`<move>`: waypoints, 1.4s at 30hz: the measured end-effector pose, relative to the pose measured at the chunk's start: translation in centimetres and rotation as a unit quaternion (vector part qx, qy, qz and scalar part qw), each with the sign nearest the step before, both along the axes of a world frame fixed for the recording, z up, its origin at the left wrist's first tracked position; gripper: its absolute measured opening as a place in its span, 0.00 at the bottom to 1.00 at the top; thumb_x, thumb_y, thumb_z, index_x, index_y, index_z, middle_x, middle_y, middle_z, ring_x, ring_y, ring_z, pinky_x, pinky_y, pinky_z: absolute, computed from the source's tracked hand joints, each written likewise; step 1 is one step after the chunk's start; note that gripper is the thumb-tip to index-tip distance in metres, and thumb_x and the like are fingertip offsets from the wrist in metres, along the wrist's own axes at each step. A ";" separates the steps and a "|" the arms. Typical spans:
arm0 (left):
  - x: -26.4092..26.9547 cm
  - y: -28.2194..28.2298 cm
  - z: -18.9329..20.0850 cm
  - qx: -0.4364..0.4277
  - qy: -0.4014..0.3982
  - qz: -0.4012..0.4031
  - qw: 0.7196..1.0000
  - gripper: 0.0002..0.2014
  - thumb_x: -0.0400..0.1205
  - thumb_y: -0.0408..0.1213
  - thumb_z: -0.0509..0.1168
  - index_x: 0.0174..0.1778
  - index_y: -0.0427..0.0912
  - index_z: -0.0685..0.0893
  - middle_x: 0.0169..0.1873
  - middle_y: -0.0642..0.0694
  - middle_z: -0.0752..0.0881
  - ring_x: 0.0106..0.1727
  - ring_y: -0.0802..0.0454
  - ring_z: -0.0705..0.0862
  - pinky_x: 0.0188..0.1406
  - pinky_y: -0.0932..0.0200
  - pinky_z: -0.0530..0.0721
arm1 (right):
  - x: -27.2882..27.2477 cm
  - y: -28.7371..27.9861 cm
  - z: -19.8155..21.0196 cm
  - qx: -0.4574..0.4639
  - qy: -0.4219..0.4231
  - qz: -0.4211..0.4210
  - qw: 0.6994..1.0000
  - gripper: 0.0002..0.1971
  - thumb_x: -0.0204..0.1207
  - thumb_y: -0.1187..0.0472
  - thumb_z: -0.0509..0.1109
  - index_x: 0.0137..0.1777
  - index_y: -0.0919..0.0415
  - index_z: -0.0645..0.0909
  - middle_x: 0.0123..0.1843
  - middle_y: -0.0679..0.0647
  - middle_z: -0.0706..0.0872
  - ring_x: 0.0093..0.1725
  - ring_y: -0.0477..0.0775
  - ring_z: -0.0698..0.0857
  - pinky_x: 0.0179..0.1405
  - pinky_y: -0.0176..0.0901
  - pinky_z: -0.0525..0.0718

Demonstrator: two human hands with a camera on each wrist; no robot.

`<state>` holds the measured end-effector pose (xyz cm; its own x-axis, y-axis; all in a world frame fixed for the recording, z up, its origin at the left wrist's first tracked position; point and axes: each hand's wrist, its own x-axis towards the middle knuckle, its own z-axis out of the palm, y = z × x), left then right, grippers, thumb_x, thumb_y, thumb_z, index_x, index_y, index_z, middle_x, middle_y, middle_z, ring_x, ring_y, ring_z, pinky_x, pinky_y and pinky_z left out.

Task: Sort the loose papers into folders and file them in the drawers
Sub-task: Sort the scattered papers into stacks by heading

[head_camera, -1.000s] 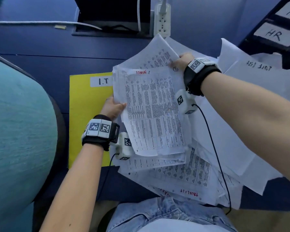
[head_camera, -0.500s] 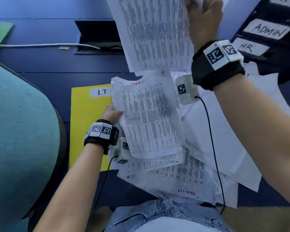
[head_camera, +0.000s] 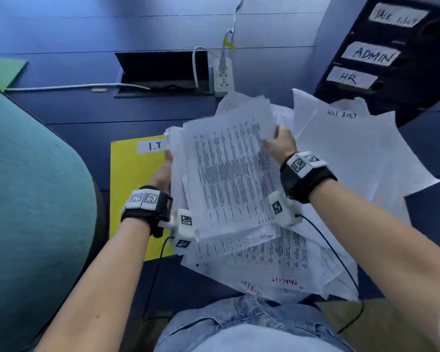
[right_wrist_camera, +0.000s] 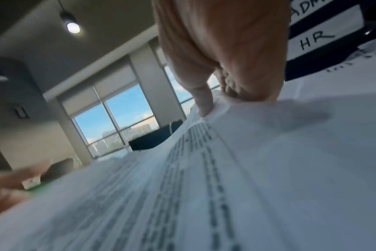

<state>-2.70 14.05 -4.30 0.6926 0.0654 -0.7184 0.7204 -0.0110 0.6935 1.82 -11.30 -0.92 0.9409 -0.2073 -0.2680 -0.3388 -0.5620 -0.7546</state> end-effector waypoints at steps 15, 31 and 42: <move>-0.1 -0.6 -0.8 0.092 -0.055 -0.036 0.994 0.18 0.86 0.33 0.54 0.70 0.28 0.71 0.66 0.31 0.78 0.64 0.34 0.79 0.65 0.41 0.77 | 0.0 0.8 3.1 -0.297 -0.135 0.096 0.940 0.11 0.70 0.70 0.59 0.44 0.57 0.80 0.51 0.59 0.85 0.61 0.61 0.77 0.67 0.53 0.59; -0.2 -0.8 -0.3 0.069 -0.048 -0.016 0.996 0.37 0.81 0.63 0.51 0.75 0.36 0.68 0.75 0.34 0.69 0.74 0.38 0.71 0.76 0.42 0.65 | -6.7 6.9 -4.4 -0.065 -0.255 0.497 0.827 0.31 0.69 0.85 0.63 0.68 0.56 0.72 0.64 0.67 0.79 0.33 0.62 0.86 0.25 0.53 0.87; -0.3 -3.1 -1.6 0.076 -0.121 0.008 0.990 0.25 0.72 0.26 0.73 0.65 0.29 0.77 0.61 0.37 0.82 0.60 0.42 0.82 0.61 0.48 0.80 | -4.6 1.8 -3.7 -0.090 0.119 0.011 0.989 0.29 0.78 0.56 0.64 0.74 0.69 0.62 0.75 0.65 0.66 0.73 0.67 0.67 0.70 0.52 0.67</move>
<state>-2.99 10.93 -5.87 0.8416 0.1715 -0.5122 0.5337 -0.1179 0.8374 -2.80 -9.49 -4.65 0.8603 -0.2514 -0.4435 -0.4809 -0.6887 -0.5426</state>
